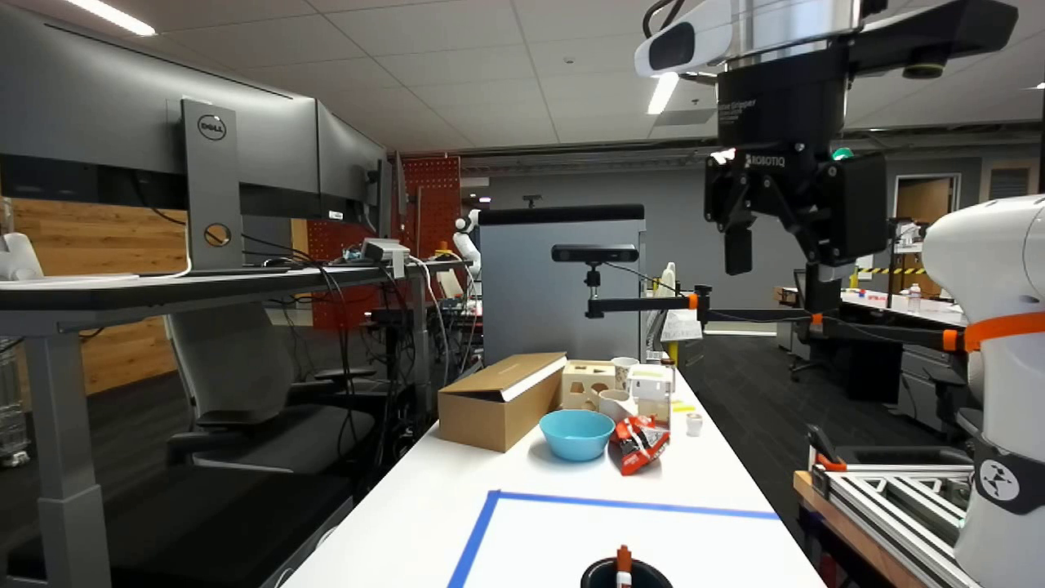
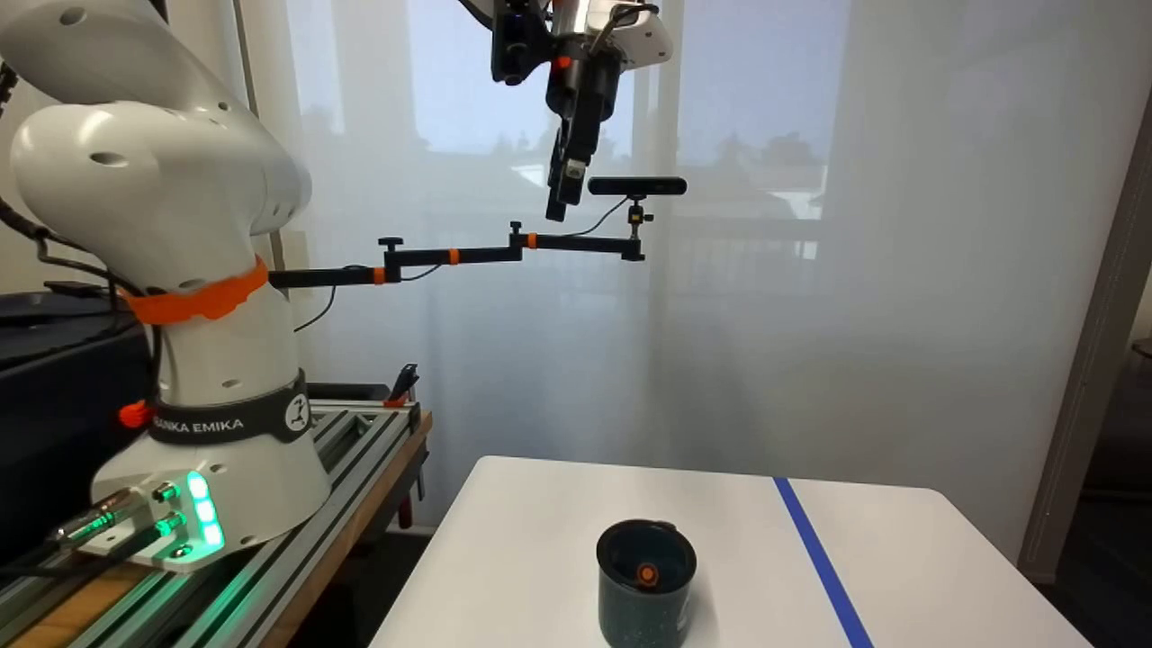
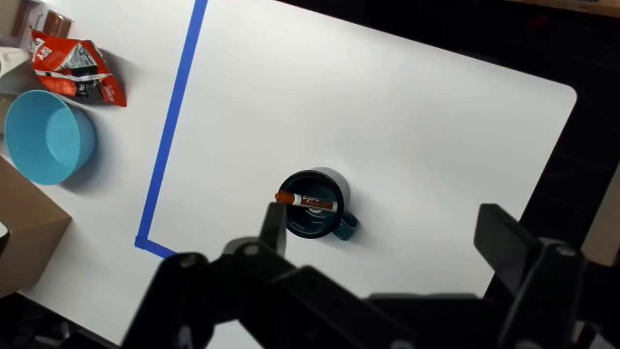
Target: Take the marker from the cup and place it on the table
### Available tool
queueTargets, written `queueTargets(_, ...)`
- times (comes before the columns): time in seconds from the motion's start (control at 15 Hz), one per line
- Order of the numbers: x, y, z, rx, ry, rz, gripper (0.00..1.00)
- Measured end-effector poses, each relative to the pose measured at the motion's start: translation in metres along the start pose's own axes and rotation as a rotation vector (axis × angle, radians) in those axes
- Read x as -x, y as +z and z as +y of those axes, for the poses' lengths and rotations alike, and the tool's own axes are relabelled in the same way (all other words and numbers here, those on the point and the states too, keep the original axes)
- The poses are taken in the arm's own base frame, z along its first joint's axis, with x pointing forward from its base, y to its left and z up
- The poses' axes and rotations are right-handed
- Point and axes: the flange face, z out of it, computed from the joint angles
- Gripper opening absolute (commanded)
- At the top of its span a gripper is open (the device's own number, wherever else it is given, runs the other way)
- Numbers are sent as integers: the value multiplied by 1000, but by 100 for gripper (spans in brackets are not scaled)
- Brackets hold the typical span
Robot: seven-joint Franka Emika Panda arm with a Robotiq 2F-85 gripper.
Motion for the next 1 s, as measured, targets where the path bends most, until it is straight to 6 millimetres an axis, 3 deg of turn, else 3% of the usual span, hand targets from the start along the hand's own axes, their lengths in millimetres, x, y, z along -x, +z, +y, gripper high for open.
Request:
queueTargets(0.27, -6, 4, 6, 38, -96, 4, 100)
queueTargets(0.53, -35, 30, 32, 55, -302, 3, 100)
queueTargets(0.73, -61, 68, 47, 55, -458, -11, 100)
queueTargets(1.0, -85, 136, 51, 46, -579, -47, 100)
